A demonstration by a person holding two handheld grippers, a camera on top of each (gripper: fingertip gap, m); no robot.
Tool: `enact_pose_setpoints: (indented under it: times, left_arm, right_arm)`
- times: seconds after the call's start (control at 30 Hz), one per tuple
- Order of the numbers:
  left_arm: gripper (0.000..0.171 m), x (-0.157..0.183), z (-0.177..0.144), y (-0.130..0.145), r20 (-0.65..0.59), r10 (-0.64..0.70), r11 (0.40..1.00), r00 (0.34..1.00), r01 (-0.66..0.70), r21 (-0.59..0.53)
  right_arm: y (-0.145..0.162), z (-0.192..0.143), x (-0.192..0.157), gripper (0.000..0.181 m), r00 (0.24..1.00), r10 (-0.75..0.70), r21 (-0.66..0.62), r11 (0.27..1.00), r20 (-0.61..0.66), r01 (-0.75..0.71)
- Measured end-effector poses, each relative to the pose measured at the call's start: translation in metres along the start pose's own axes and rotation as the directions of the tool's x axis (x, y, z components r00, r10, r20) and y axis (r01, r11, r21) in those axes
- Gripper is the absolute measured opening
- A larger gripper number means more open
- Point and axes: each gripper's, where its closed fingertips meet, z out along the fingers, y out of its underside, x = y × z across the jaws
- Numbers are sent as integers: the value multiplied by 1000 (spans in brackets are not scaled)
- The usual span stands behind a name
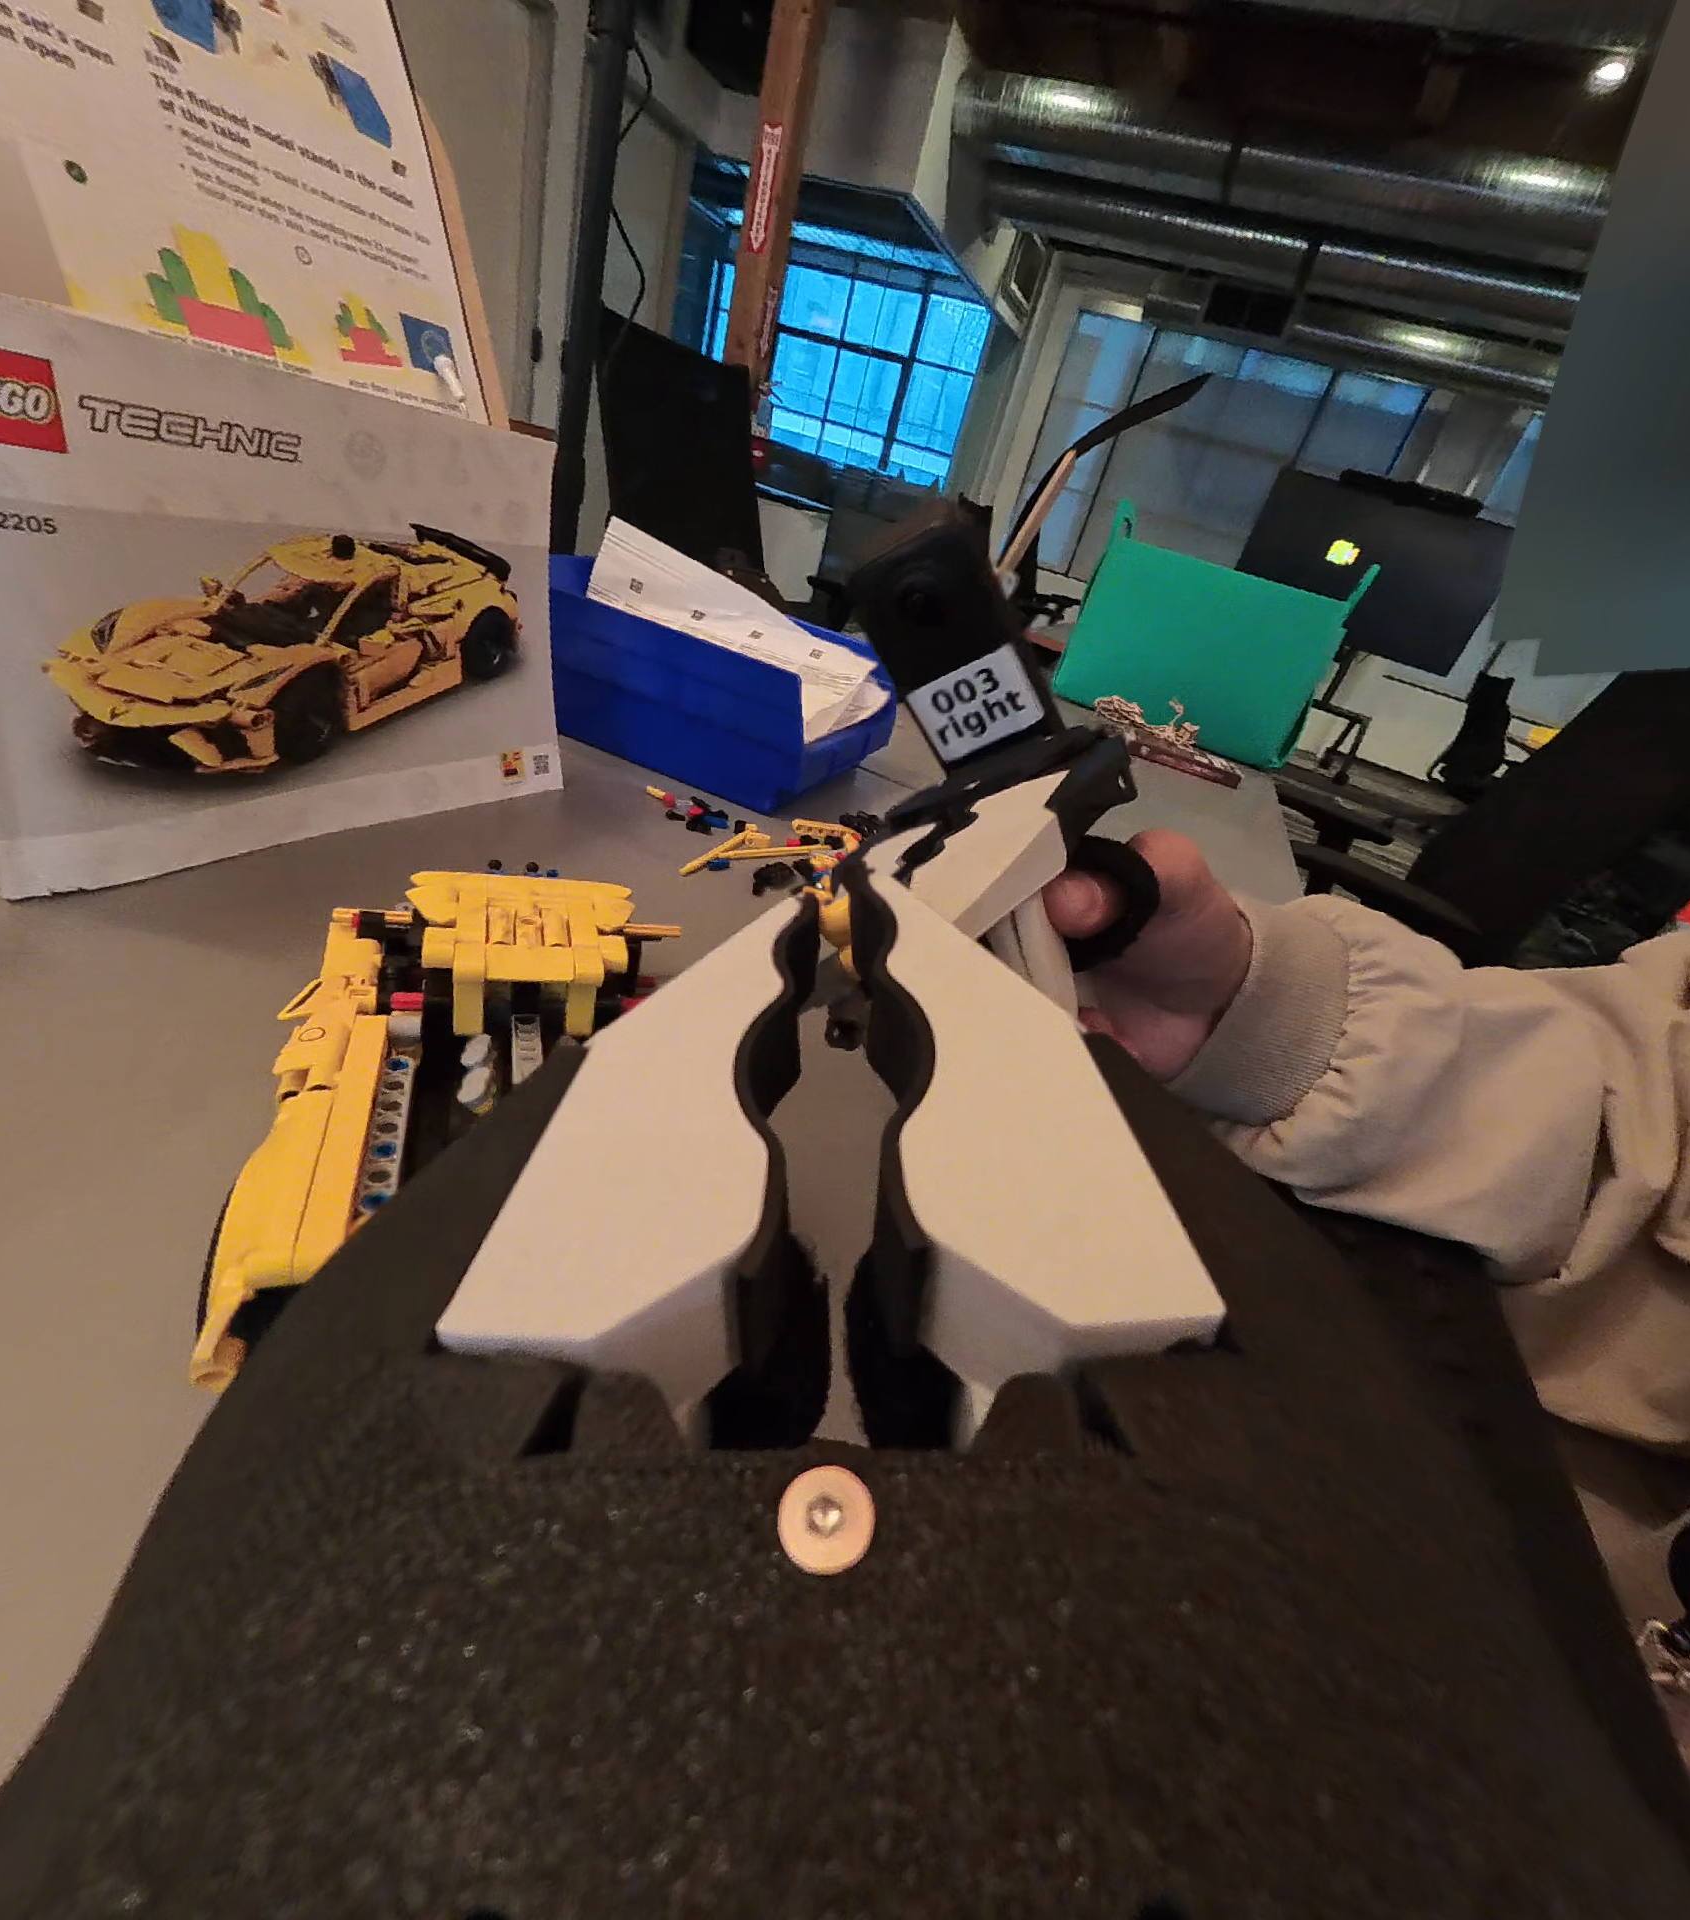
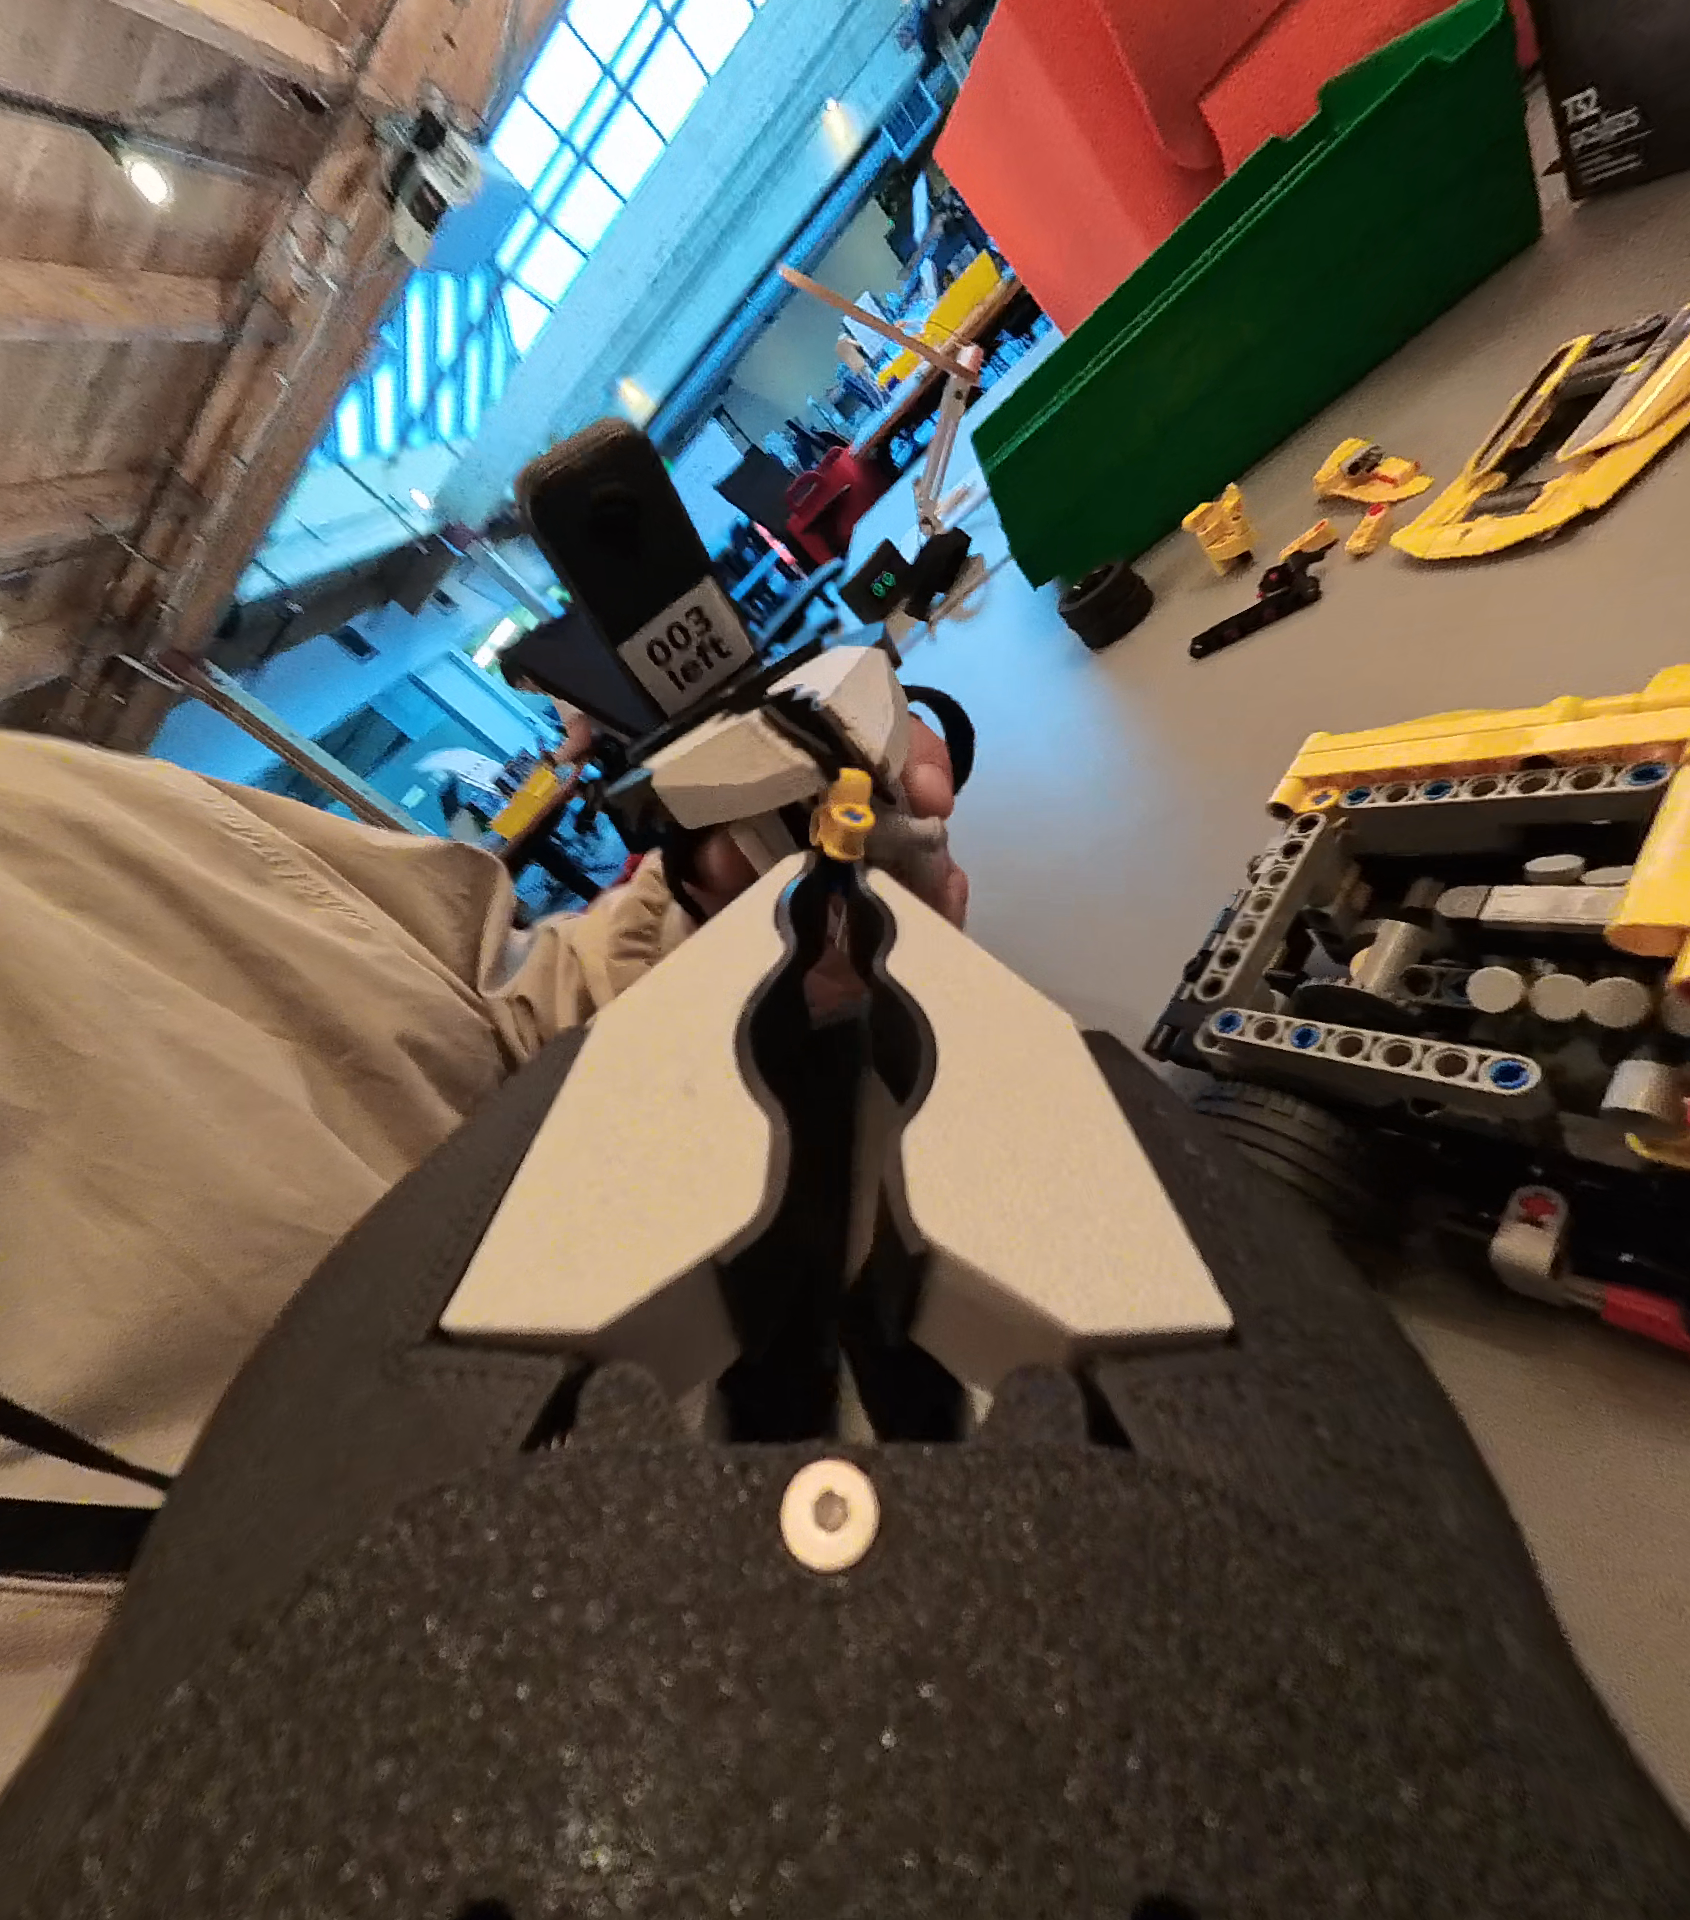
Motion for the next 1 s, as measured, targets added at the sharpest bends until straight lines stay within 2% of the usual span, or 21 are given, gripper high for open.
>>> enact_pose_setpoints:
  times: [0.1, 0.2, 0.23, 0.3, 0.37, 0.4, 0.6, 0.77, 0.9, 1.0]
  left_arm:
    - [2, -2, 2, 4, 51, 84, 996, 995, -82, -33]
    - [4, -5, 4, 4, 66, 71, 997, 995, -70, -25]
    - [5, -6, 5, 6, 50, 46, 999, 998, -45, -26]
    - [7, -3, 4, 8, -43, -112, 993, 993, 111, -26]
    - [23, 0, -2, 0, -106, -183, 983, 977, 183, -7]
    - [25, -2, -4, 0, -96, -178, 984, 979, 177, -15]
    - [32, 0, -4, 2, -100, -178, 984, 979, 175, -38]
    - [32, 10, -2, 2, -141, -165, 986, 976, 160, -45]
    - [26, 11, 0, 7, -147, -178, 983, 973, 170, -68]
    - [25, 8, 0, 8, -131, -177, 983, 975, 170, -66]
  right_arm:
    - [4, 0, 3, 2, 1000, 21, -15, 1000, -5, -21]
    - [-1, -4, 11, 2, 998, -26, -14, 1000, -65, 25]
    - [-1, -6, 16, 2, 987, -113, -37, 993, -118, 109]
    - [-6, -12, 20, 3, 932, -300, -78, 954, -205, 290]
    - [-11, -17, 25, 2, 882, -384, -90, 923, -272, 374]
    - [-12, -19, 25, 3, 864, -417, -95, 908, -283, 407]
    - [-13, -12, 0, 3, 881, -446, -20, 893, -158, 449]
    - [-8, -8, -5, 3, 879, -458, -38, 888, -132, 457]
    - [-4, -5, -4, 3, 861, -490, -67, 872, -140, 485]
    - [-3, -4, -2, 3, 874, -466, -74, 885, -142, 460]
